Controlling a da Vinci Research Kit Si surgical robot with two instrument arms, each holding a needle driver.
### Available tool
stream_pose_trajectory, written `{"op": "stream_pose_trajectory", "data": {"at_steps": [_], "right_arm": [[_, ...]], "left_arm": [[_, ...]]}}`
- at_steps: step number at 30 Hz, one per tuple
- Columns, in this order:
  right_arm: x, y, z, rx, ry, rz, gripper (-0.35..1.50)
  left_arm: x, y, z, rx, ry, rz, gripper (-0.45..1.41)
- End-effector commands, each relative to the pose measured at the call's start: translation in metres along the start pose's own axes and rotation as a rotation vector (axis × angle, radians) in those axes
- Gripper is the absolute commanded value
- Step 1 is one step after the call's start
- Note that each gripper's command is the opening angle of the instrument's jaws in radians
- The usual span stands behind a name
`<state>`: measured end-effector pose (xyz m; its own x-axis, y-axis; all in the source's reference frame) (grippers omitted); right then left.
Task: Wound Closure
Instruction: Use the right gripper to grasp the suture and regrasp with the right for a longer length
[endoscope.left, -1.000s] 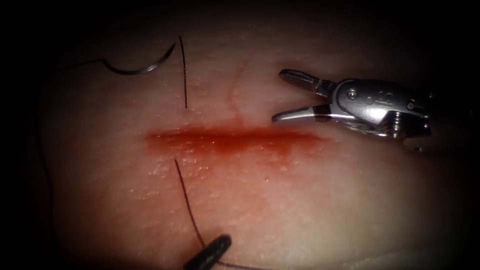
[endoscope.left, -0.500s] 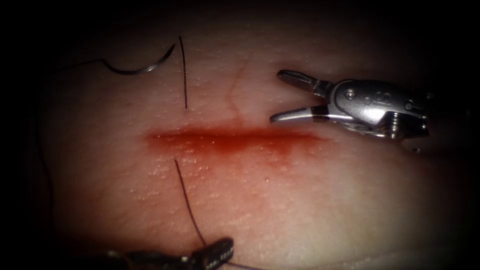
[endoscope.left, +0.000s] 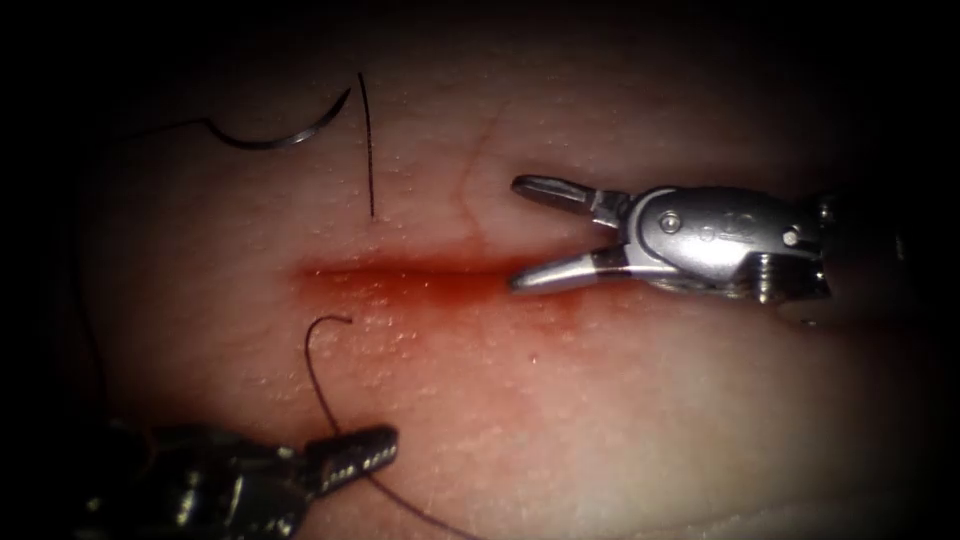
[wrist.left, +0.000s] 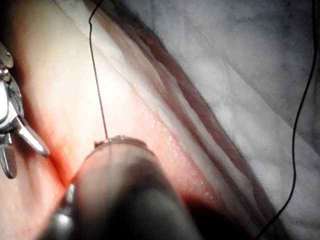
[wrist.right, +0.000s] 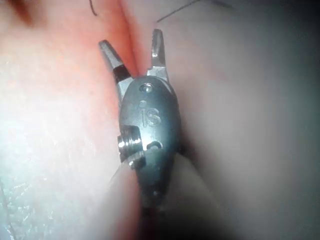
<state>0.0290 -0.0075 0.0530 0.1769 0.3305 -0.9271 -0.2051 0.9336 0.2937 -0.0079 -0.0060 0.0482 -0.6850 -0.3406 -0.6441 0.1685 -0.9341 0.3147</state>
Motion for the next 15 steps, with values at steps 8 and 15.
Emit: {"op": "stream_pose_trajectory", "data": {"at_steps": [8, 15], "right_arm": [[0.0015, -0.0031, 0.0082, 0.096, 0.075, -0.202, 1.05], [0.0024, -0.0047, 0.0101, 0.121, 0.112, -0.252, 1.05]], "left_arm": [[-0.0018, -0.0011, -0.0006, -0.021, 0.059, 0.040, -0.45], [-0.0025, -0.0022, -0.0004, -0.024, 0.065, 0.052, -0.45]]}}
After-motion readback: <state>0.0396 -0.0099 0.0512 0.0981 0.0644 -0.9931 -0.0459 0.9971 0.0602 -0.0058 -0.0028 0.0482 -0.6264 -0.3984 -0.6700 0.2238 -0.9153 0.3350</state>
